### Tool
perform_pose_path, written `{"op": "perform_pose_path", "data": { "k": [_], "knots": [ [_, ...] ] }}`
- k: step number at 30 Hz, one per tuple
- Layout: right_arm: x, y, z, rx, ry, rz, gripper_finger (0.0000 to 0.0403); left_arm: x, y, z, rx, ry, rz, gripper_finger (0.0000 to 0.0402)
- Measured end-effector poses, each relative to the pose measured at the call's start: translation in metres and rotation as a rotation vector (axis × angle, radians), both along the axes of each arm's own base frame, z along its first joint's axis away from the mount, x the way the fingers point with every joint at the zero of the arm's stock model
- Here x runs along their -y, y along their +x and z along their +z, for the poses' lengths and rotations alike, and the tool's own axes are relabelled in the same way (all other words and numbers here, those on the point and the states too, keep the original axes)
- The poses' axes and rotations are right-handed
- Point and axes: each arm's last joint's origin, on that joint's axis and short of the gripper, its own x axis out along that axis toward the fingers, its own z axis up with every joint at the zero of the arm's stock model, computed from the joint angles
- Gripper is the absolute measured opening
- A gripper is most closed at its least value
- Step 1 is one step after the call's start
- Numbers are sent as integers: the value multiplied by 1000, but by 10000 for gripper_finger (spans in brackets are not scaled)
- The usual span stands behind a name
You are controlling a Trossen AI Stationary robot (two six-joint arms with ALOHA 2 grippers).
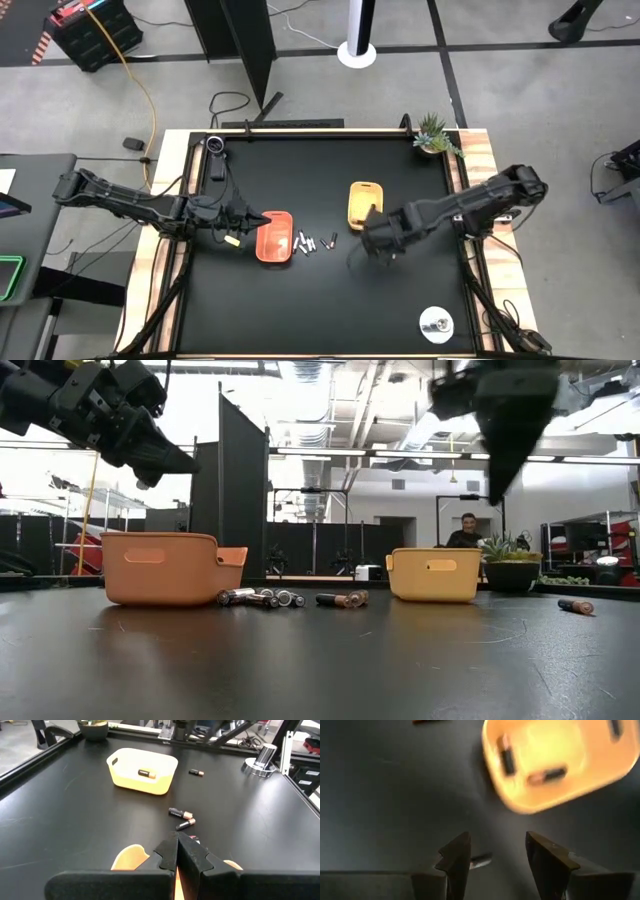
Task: Sort batteries
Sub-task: Put the small brown battery into the yellow bin
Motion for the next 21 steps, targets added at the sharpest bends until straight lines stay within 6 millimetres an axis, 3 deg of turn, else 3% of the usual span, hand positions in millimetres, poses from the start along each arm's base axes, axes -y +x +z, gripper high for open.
{"op": "perform_pose_path", "data": {
  "k": [4,10,15,21],
  "knots": [
    [-19,-15,-7,5,18,-201,205,0,0,0,0,-1,0,0],
    [-28,-37,-33,-39,36,-531,205,0,0,0,0,7,-2,0],
    [-27,-38,-56,9,102,-569,205,0,0,0,0,13,-4,0],
    [-18,-31,-71,68,172,-596,204,0,0,0,0,14,-4,0]
  ]
}}
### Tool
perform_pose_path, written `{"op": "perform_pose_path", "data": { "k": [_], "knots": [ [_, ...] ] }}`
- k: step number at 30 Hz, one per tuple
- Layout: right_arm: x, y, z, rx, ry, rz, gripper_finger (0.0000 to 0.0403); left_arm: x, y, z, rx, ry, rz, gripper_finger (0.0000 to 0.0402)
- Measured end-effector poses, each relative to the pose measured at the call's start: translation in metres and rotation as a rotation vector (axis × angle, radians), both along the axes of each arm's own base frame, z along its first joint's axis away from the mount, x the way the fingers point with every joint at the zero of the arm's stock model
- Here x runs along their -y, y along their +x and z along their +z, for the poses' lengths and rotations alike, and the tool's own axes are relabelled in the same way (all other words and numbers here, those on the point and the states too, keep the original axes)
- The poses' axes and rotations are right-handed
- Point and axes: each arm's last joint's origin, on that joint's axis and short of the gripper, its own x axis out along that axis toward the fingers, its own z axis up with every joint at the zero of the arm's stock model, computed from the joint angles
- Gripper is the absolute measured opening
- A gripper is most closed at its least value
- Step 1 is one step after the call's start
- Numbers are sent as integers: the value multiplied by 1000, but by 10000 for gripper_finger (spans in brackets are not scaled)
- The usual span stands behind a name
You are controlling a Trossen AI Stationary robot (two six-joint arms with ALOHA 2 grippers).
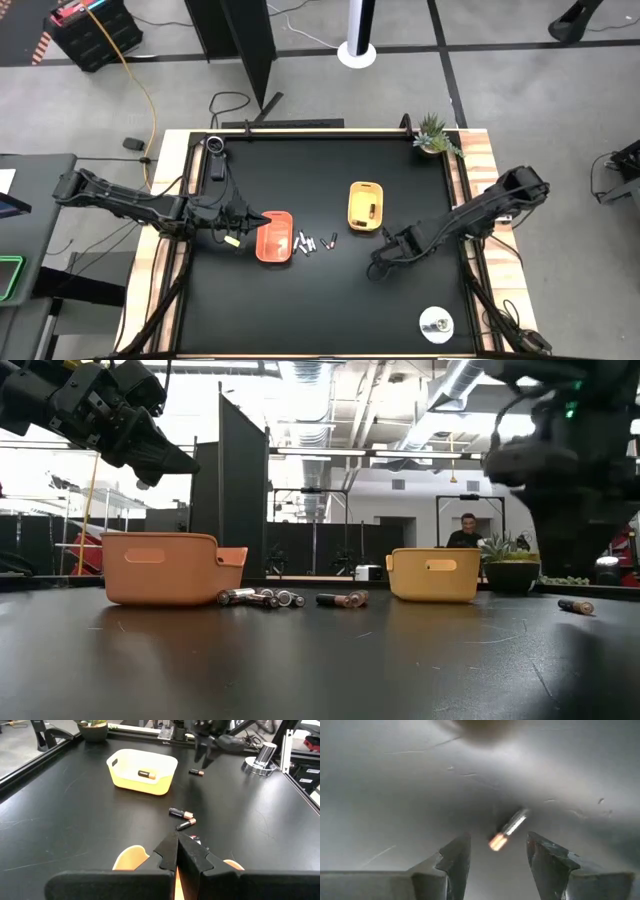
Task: Sort batteries
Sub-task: Put the small brown battery into the yellow bin
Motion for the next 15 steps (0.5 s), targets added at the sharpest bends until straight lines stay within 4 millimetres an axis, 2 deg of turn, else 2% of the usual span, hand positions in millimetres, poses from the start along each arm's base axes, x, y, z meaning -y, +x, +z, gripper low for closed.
{"op": "perform_pose_path", "data": {
  "k": [6,15],
  "knots": [
    [9,-5,-11,-45,13,-49,204,0,0,0,0,0,0,0],
    [9,-8,-30,24,73,-47,203,0,0,0,-1,6,-2,0]
  ]
}}
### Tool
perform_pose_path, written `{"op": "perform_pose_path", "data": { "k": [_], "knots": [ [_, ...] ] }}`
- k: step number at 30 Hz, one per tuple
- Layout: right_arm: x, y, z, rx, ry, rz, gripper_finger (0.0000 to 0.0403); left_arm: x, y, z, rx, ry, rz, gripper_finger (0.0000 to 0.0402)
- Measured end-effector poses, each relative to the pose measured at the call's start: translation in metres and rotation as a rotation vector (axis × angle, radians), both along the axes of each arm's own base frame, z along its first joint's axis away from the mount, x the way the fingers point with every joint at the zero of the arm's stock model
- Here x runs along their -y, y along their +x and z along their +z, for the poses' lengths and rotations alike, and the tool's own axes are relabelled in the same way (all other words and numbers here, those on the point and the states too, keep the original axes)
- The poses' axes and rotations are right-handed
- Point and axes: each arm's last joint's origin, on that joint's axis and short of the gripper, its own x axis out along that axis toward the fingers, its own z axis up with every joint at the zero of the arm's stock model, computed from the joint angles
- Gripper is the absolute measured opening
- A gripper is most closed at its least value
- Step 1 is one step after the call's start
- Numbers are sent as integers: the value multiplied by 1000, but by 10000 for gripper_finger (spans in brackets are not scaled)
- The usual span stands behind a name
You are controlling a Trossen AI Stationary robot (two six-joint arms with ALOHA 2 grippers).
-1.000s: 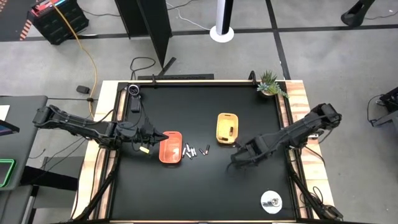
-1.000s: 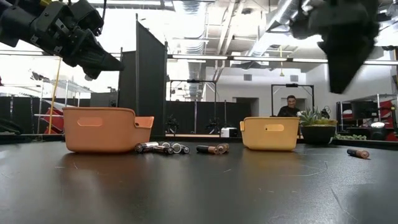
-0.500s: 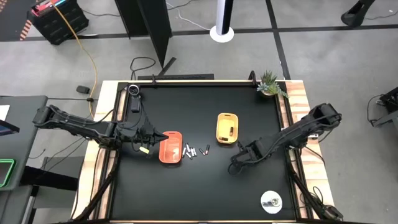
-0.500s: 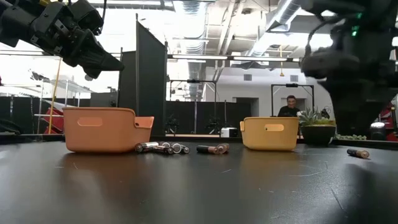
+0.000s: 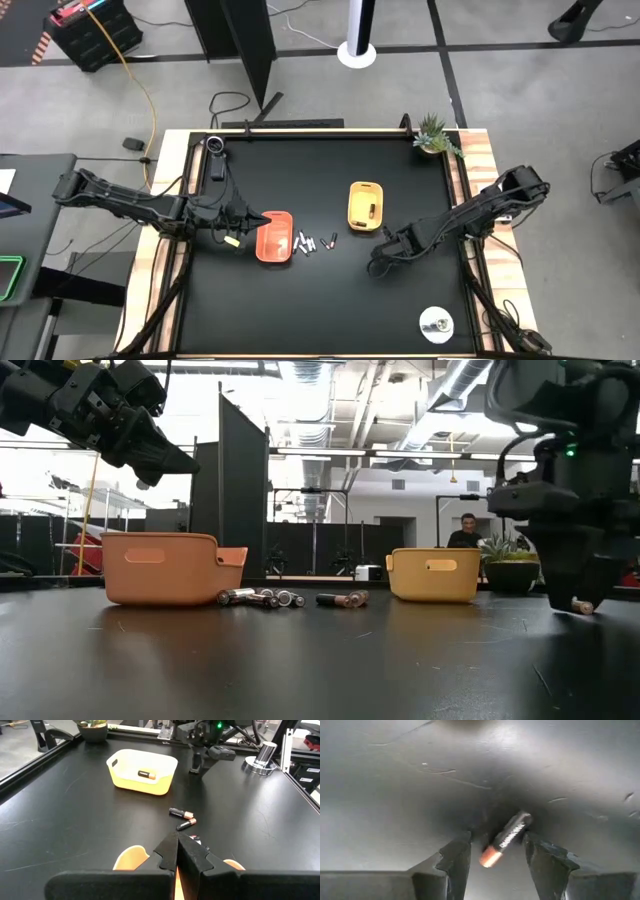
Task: Sort batteries
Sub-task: Put the small brown battery into the yellow bin
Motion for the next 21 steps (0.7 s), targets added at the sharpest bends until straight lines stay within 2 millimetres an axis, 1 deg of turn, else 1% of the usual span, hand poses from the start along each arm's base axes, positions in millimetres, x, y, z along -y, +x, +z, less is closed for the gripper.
{"op": "perform_pose_path", "data": {
  "k": [4,14,17,21],
  "knots": [
    [1,-4,-3,-15,9,3,184,0,0,0,0,0,0,0],
    [1,-5,-4,-37,3,61,69,0,0,0,0,0,0,0],
    [1,-5,-4,-38,3,66,45,0,0,0,0,0,0,0],
    [1,-5,-5,-35,3,84,22,0,0,0,0,0,0,0]
  ]
}}
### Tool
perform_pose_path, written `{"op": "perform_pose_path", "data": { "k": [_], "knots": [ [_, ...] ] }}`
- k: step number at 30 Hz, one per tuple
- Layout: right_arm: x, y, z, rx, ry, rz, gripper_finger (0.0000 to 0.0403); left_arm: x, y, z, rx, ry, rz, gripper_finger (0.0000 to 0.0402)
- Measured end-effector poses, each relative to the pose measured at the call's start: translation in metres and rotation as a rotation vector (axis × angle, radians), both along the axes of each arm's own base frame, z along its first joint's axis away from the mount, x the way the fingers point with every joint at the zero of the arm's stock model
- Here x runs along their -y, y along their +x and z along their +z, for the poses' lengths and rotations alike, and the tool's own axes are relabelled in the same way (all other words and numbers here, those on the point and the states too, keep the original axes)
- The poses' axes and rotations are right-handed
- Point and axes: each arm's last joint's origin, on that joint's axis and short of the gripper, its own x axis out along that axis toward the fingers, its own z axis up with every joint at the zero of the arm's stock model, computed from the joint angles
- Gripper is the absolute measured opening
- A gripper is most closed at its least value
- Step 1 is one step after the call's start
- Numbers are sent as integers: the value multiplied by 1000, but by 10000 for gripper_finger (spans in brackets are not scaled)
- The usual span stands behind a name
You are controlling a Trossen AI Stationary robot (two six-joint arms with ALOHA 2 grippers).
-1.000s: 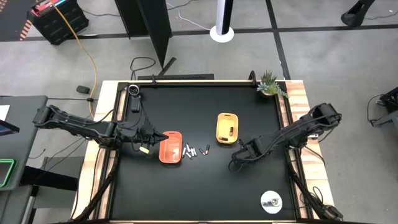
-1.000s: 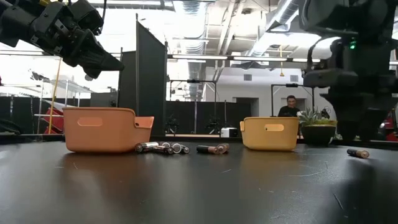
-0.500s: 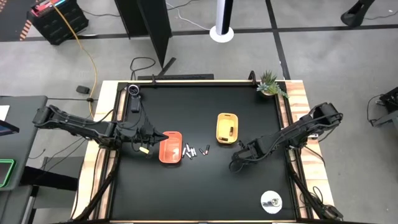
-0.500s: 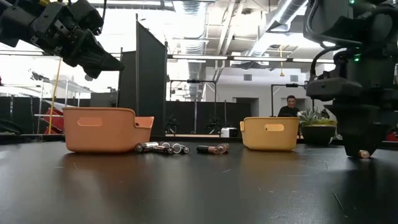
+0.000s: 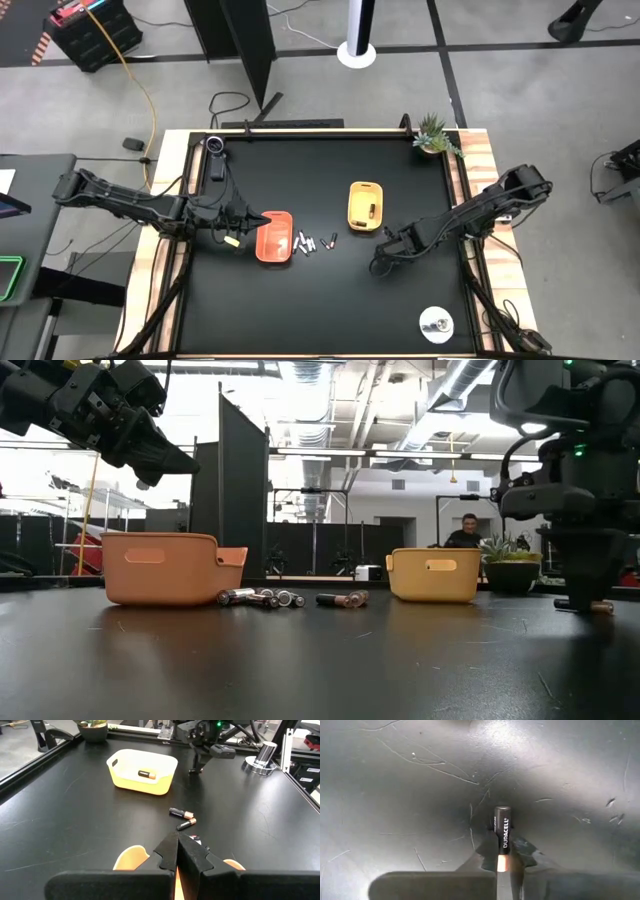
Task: Sort batteries
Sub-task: Put the small brown battery into the yellow bin
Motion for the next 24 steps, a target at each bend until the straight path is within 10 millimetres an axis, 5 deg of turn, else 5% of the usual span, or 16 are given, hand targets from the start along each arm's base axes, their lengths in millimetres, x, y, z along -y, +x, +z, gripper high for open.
{"op": "perform_pose_path", "data": {
  "k": [24],
  "knots": [
    [0,-1,0,-7,-5,5,13,0,0,0,0,0,0,0]
  ]
}}
